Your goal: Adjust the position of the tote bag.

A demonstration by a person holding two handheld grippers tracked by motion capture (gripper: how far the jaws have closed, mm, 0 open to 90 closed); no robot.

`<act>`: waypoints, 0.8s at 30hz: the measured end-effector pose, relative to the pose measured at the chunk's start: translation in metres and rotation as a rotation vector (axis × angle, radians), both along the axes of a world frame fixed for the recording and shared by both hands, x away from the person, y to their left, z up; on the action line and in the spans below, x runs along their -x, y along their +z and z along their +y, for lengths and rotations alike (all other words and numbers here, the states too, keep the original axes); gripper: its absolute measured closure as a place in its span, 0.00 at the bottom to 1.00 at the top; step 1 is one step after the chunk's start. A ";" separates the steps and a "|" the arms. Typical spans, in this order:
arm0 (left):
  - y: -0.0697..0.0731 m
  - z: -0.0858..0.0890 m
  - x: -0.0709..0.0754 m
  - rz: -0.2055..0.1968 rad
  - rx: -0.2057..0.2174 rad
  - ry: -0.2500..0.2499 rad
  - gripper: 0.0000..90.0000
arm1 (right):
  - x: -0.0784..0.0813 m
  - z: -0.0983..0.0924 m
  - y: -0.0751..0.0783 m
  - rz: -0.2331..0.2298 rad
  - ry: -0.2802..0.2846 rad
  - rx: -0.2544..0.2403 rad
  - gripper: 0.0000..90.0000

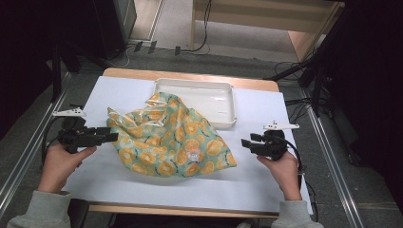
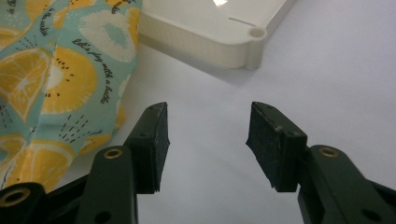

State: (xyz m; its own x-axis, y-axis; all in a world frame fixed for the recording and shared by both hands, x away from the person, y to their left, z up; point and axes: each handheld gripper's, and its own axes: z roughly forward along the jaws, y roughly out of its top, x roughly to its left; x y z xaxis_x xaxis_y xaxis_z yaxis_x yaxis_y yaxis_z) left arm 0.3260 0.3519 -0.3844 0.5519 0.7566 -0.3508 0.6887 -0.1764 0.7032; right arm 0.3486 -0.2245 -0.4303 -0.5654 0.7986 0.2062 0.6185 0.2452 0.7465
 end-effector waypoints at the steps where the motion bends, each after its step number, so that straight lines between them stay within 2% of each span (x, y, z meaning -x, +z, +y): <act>1: 0.000 0.000 0.000 0.002 0.002 0.001 0.49 | 0.000 0.000 0.000 0.003 0.002 0.005 0.56; 10: 0.001 -0.002 -0.001 0.015 -0.004 -0.004 0.47 | -0.001 0.001 0.004 0.013 0.027 0.006 0.61; 15: 0.001 -0.003 -0.001 0.018 -0.015 -0.009 0.47 | -0.003 0.002 0.004 0.033 0.035 -0.010 0.62; 24: 0.002 -0.005 -0.001 0.018 -0.012 -0.011 0.46 | -0.003 0.006 0.006 0.023 0.051 0.021 0.61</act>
State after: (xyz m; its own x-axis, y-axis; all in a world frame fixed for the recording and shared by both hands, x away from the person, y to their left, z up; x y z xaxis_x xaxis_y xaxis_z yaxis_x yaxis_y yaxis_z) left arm 0.3267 0.3472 -0.3825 0.5541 0.7546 -0.3514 0.6989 -0.1925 0.6888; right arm 0.3513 -0.2190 -0.4242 -0.6005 0.7735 0.2027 0.6217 0.2922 0.7267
